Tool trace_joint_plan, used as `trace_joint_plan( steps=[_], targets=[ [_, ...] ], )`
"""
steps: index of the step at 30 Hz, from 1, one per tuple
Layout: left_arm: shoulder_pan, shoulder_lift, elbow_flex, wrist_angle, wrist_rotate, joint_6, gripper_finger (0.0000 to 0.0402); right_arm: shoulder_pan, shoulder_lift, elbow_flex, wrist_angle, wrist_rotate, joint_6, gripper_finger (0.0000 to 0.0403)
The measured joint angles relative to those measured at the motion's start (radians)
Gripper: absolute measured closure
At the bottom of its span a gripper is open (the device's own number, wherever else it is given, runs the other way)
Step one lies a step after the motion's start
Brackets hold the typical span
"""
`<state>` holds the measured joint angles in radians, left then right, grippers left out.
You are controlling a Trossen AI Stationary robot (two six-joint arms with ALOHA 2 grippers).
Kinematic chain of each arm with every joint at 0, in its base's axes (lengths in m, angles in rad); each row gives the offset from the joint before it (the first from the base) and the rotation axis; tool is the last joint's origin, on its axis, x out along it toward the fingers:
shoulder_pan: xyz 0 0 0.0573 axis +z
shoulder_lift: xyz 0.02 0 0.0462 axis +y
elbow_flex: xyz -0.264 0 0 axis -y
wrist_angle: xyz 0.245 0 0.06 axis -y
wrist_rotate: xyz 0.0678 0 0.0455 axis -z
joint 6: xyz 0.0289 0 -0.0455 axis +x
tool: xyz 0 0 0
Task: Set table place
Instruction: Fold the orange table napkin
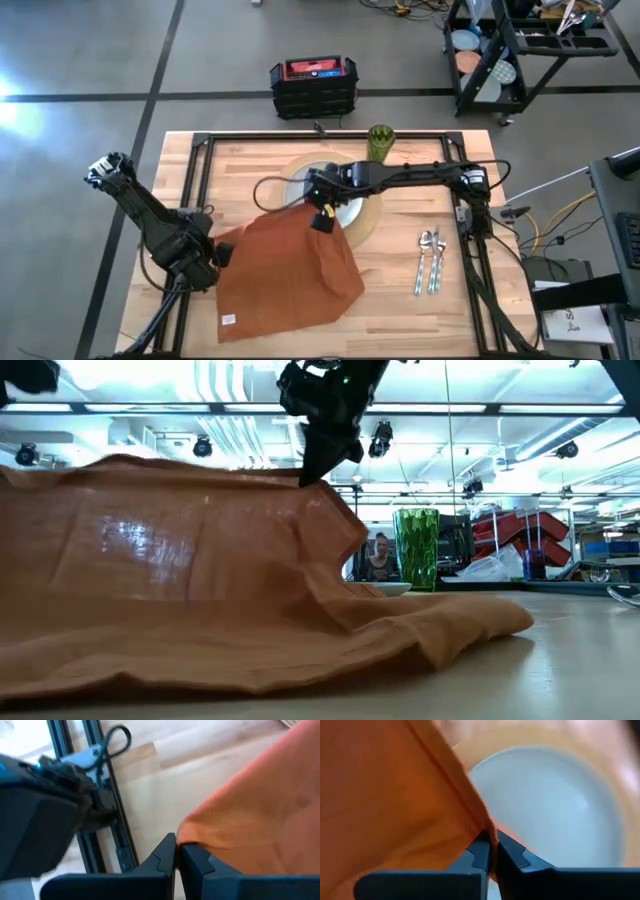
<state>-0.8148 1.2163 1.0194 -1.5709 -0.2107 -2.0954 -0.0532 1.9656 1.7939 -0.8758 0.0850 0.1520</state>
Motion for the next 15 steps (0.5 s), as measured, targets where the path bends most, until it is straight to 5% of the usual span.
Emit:
trace_joint_plan(
  steps=[8,15],
  targets=[
    [-0.038,0.040,0.192,0.012,-0.007,0.111,0.0402,0.116,0.000,-0.001,-0.089,-0.201,0.059,0.0403],
    [-0.082,0.156,0.191,0.199,0.064,0.175,0.0402,0.188,0.000,-0.001,-0.087,-0.367,0.105,0.0403]
  ],
)
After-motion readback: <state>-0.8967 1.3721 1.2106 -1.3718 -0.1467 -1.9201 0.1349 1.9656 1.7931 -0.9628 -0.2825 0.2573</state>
